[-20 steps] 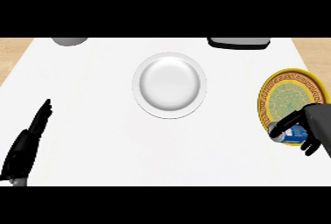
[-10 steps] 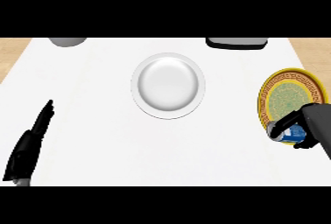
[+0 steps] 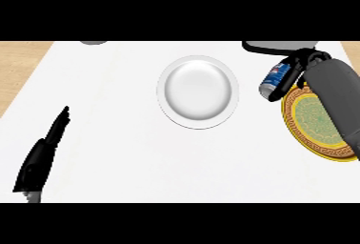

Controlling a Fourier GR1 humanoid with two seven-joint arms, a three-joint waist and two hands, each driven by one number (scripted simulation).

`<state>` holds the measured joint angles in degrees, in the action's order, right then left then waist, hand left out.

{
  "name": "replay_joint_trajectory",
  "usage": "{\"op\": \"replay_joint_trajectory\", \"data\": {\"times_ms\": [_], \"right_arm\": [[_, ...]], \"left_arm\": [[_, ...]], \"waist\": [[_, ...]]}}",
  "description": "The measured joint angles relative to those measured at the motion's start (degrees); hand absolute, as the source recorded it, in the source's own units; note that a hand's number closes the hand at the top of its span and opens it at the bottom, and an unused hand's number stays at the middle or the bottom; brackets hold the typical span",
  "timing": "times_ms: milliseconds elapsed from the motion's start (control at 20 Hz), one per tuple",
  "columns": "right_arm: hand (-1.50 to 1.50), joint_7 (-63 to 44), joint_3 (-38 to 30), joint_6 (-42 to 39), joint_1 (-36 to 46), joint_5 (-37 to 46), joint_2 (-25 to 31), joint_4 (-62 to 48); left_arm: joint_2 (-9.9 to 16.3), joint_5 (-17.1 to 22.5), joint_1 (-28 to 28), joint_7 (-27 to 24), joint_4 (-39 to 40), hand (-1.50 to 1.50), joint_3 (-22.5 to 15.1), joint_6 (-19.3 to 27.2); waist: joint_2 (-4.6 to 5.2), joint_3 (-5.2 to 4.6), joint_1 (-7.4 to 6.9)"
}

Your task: Pick the can from the plate and place it in the plate

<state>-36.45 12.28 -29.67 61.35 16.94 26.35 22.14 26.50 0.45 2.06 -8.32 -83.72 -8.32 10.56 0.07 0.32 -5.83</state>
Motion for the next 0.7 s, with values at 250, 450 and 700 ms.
{"op": "replay_joint_trajectory", "data": {"times_ms": [250, 450, 700], "right_arm": [[1.50, 18.9, 3.9, 6.5, 1.2, 4.9, 3.4, 10.2], [1.50, 34.5, 4.4, 15.2, 0.0, 7.7, 7.3, 15.2], [1.50, 54.7, 0.9, 24.3, -2.4, 6.3, 9.9, 17.4]], "left_arm": [[0.2, 0.2, -0.3, 0.0, -0.1, 0.00, 0.5, 0.0], [0.4, 0.4, -0.5, 0.0, -0.1, 0.00, 1.2, 0.1], [0.3, 0.2, -0.4, 0.0, 0.1, 0.00, 1.4, 0.3]], "waist": [[1.02, 0.39, 0.72], [1.66, 0.40, 1.80], [1.84, 0.28, 2.42]]}}
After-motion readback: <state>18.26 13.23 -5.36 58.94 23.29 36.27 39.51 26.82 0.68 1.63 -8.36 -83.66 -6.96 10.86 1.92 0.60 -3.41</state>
